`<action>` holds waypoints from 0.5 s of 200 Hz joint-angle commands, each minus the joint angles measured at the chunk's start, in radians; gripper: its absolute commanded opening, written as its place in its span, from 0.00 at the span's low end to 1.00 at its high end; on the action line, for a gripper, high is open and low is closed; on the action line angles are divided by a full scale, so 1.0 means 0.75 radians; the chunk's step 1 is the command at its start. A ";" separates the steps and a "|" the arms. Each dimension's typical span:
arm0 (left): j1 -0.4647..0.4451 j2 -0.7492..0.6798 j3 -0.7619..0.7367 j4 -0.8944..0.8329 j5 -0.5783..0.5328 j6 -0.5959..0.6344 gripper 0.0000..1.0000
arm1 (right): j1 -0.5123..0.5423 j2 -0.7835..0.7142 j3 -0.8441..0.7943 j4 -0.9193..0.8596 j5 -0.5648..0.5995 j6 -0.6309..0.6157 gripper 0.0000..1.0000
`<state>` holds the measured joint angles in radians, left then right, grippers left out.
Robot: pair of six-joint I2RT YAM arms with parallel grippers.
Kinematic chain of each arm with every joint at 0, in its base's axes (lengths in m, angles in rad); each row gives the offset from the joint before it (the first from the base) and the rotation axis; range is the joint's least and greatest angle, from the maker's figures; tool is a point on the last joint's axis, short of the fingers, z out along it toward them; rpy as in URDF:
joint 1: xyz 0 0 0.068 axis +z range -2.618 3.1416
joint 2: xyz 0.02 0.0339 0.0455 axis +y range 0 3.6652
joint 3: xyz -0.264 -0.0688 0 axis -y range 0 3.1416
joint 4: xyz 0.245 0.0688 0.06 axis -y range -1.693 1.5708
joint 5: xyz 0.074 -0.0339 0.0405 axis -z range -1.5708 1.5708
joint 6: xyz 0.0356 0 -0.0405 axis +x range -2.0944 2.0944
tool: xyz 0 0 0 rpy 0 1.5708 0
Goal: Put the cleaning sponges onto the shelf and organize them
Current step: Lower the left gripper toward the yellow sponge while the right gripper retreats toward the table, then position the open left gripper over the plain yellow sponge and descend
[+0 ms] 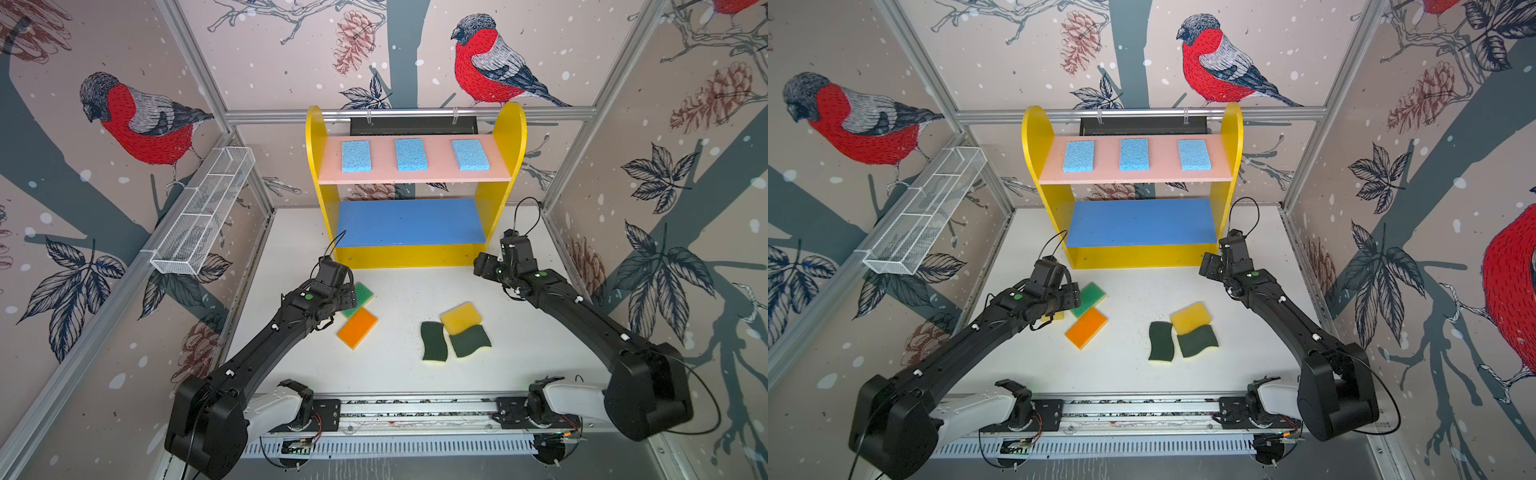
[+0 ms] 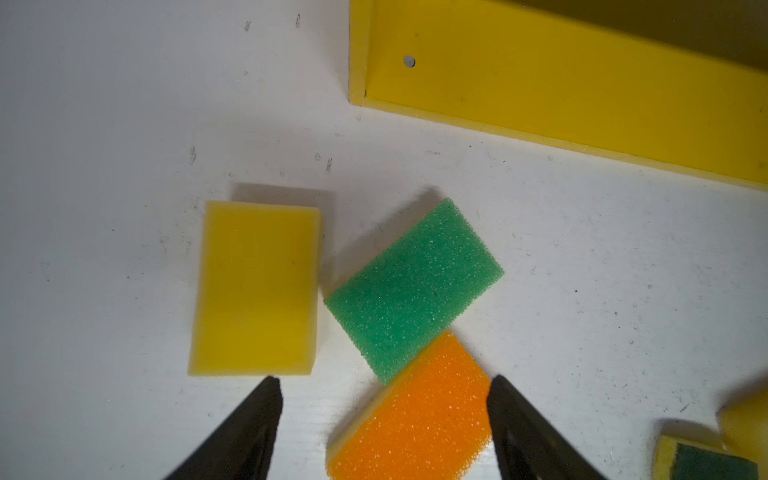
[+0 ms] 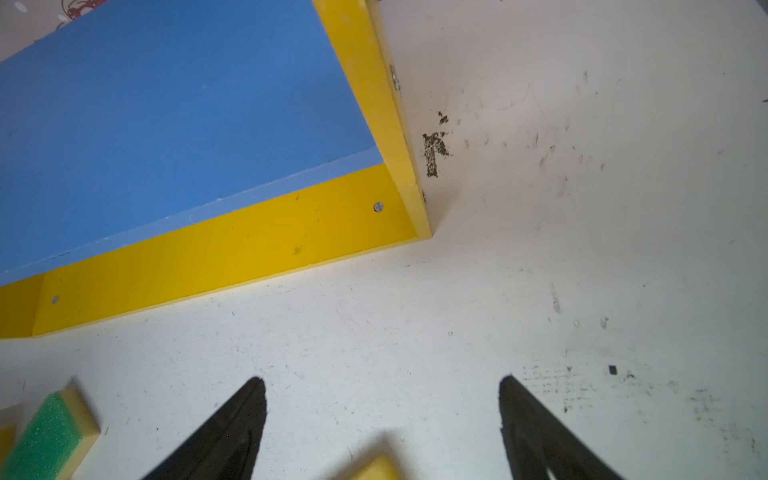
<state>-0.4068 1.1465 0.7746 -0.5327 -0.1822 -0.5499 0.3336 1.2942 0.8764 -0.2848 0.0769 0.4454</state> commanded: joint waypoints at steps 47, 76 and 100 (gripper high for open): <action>0.002 0.072 -0.094 0.078 0.079 -0.098 0.78 | -0.002 -0.045 -0.089 0.022 -0.044 0.058 0.89; 0.003 0.050 -0.147 0.105 0.072 -0.128 0.78 | 0.000 -0.097 -0.140 0.010 -0.047 0.089 0.89; 0.002 0.029 -0.177 0.103 0.075 -0.139 0.78 | 0.016 -0.145 -0.190 0.003 0.025 0.147 0.90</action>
<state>-0.4068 1.1797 0.6579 -0.4751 -0.1314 -0.6300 0.3340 1.2137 0.7616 -0.2852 0.0456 0.4999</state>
